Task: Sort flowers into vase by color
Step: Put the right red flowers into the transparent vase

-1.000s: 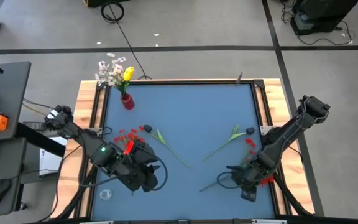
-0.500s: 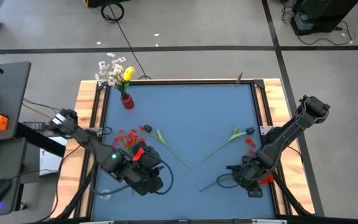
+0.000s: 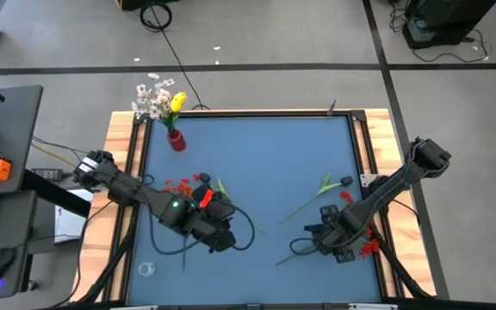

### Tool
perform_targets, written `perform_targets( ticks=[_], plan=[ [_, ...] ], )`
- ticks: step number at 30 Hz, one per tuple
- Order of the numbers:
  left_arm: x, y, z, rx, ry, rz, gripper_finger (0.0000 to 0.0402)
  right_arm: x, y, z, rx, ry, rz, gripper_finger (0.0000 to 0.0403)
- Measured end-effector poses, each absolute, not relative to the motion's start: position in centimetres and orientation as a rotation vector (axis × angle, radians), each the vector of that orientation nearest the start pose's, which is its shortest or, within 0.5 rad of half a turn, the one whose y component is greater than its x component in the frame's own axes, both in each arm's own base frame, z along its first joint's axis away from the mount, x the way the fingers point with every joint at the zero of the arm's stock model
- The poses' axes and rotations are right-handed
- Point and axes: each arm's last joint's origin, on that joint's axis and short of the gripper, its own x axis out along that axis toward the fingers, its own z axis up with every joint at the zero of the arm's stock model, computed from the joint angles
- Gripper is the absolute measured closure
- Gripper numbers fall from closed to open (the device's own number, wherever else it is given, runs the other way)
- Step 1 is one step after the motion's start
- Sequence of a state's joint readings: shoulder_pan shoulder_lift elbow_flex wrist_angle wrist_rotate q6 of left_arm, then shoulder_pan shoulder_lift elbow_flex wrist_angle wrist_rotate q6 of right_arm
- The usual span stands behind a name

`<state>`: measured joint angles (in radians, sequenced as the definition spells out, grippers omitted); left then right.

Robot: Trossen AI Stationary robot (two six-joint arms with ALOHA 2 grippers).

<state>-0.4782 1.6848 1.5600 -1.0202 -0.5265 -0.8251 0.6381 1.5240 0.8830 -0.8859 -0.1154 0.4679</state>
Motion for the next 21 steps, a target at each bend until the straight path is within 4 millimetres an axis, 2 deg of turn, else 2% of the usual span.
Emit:
perform_targets(
  ticks=[3,7,11,16,21],
  plan=[
    [30.9,-13.7,30.9,-0.225,0.926,0.431,0.0222,19.8,15.4,16.0,-0.016,1.635,0.249,0.0087],
    [31.0,-12.9,30.8,-0.207,0.958,0.449,0.0180,20.0,15.6,14.3,-0.058,1.684,0.170,0.0088],
    [31.1,-12.3,30.7,-0.199,1.010,0.417,0.0167,20.5,15.4,12.9,-0.016,1.745,0.065,0.0110],
    [31.2,-11.9,30.7,-0.195,1.020,0.417,0.0173,20.8,15.2,12.7,0.060,1.748,-0.009,0.0189],
    [31.0,-11.8,30.6,-0.178,1.040,0.420,0.0194,21.4,14.9,14.0,0.186,1.679,-0.016,0.0290]
  ],
)
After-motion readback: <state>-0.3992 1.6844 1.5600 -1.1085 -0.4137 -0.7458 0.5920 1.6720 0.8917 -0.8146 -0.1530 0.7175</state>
